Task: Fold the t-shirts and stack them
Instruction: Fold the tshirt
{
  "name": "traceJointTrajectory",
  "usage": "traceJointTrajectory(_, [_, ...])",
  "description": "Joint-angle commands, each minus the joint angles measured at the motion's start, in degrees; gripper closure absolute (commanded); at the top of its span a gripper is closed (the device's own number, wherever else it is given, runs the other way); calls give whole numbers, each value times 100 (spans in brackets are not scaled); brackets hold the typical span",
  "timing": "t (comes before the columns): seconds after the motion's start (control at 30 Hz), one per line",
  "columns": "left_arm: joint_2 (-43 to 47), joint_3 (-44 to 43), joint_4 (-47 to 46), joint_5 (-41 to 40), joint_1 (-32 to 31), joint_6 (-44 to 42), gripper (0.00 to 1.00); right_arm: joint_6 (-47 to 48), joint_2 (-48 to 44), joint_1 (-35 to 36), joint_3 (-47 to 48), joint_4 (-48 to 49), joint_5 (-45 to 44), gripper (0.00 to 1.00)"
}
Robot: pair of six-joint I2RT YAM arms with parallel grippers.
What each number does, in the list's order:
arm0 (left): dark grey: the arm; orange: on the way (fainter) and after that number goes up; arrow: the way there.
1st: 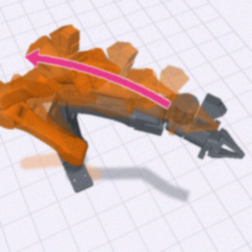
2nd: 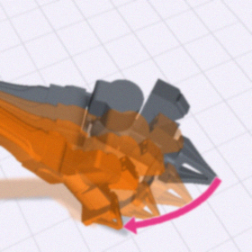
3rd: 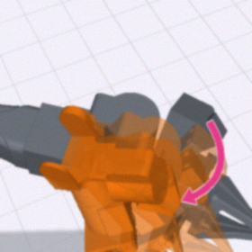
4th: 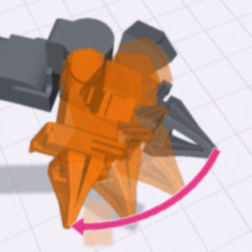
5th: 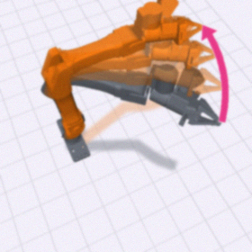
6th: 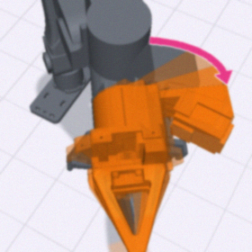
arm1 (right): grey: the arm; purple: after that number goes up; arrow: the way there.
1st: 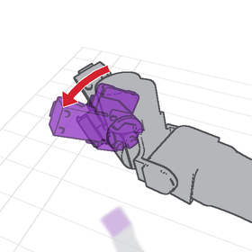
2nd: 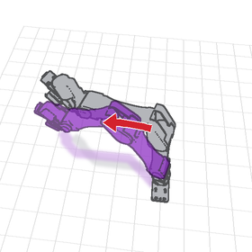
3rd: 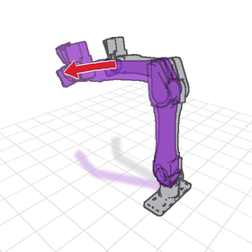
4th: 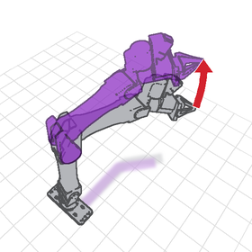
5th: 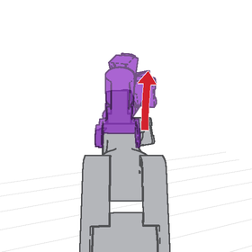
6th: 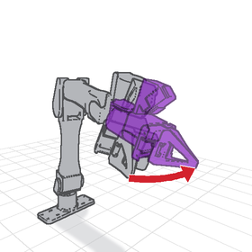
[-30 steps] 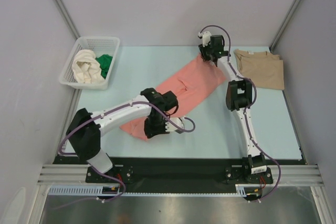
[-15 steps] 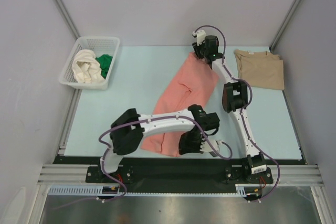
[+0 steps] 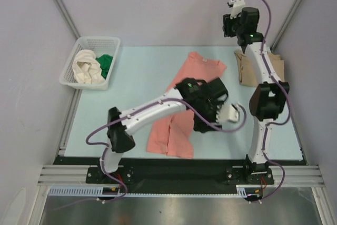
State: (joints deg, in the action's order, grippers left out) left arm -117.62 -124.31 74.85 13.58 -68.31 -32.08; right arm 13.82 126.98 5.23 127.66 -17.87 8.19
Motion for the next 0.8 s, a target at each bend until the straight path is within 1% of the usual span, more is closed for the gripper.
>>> traceJointTrajectory(0.0, [521,13,-312,-365,1316,341,26,-554,-884,30,-1170,-462,359,50])
traceJointTrajectory(0.03, [443,-136,-357,-330,1564,542,26,-635,-1129,4,-1382,-550,664,51])
traceJointTrajectory(0.07, [259,-546,-357,-86,2028,640,26,-740,-1227,-57,-1558,-699,832,51])
traceJointTrajectory(0.1, [162,-759,-392,29,2250,876,25,-915,-1332,-75,-1968,-744,947,51])
traceJointTrajectory(0.17, [-6,-1146,-514,292,2655,1088,25,-1118,-1578,-119,-2331,-745,1141,51])
traceJointTrajectory(0.2, [-119,-1209,-585,564,2979,1176,24,-1197,-1623,-128,-2603,-744,1220,52])
traceJointTrajectory(0.3, [-226,-1052,-1146,724,3525,1624,25,-1356,-1703,-137,-2921,-657,1326,53])
traceJointTrajectory(0.33, [-261,-1008,-1400,768,3788,1895,25,-1373,-1624,-163,-3017,-683,1352,53])
traceJointTrajectory(0.37, [-339,-1051,-1490,795,3790,2063,25,-1495,-1624,-181,-3036,-683,1396,53])
traceJointTrajectory(0.4, [-401,-1086,-1552,812,3982,2169,26,-1523,-1502,-250,-3036,-700,1431,53])
traceJointTrajectory(0.47, [-524,-1078,-1544,804,4089,2153,26,-1706,-1352,-338,-2966,-709,1475,53])
traceJointTrajectory(0.67, [-822,-858,-1517,1269,4554,2267,27,-1874,-377,-646,-2483,-709,1589,54])
traceJointTrajectory(0.77, [-911,-771,-1473,1366,4730,2276,28,-1980,63,-725,-2298,-700,1651,54])
